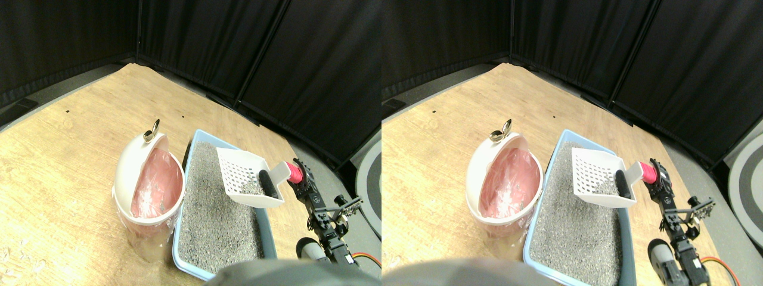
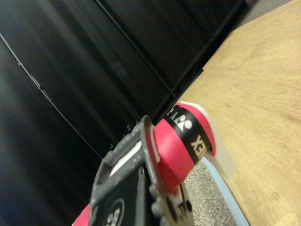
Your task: Scoop (unimanual)
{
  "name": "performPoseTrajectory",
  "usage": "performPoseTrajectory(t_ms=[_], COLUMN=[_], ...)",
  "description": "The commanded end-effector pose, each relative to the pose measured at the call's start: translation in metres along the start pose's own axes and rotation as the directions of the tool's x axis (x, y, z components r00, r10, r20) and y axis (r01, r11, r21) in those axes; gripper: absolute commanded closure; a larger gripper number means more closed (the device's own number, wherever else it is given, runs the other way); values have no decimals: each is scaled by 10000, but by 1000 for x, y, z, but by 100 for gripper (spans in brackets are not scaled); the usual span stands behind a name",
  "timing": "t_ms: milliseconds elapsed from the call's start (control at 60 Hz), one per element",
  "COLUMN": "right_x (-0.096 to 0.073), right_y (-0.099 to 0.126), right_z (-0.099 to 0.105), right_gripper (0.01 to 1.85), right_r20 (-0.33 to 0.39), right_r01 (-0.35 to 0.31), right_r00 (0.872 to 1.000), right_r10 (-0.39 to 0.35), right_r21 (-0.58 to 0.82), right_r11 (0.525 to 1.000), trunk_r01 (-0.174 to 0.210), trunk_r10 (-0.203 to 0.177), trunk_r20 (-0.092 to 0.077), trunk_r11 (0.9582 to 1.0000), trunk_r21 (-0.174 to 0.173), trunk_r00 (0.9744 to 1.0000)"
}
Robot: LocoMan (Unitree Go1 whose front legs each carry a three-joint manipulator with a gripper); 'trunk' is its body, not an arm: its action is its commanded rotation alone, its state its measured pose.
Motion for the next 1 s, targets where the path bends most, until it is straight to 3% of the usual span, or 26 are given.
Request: performPoseTrajectory(t_ms=[17,267,433,633,917,1000], right_x=[0,6,11,14,20,23], right_y=[10,33,48,64,84,87], right_z=[13,13,8,2,-4,-6], right_gripper=[180,180,180,180,180,180], right_r20=[364,-234,-549,-903,-1604,-1805], right_r01=[-447,-1343,-1820,-1781,-2408,-2248], right_r00=[9984,9906,9817,9798,9613,9638], right_r10=[435,1349,1825,1786,2238,1961], right_r21=[357,279,142,137,-955,-1550], right_r11=[9984,9906,9832,9839,9659,9620], trunk_r01=[-364,-962,-1416,-1734,-1859,-1854], trunk_r10=[365,968,1429,1753,1880,1877], trunk_r20=[74,127,148,154,142,140], trunk_r11=[9993,9945,9877,9812,9780,9777], trunk_r21=[-61,-408,-665,-853,-948,-987], trunk_r00=[9993,9952,9896,9844,9821,9821])
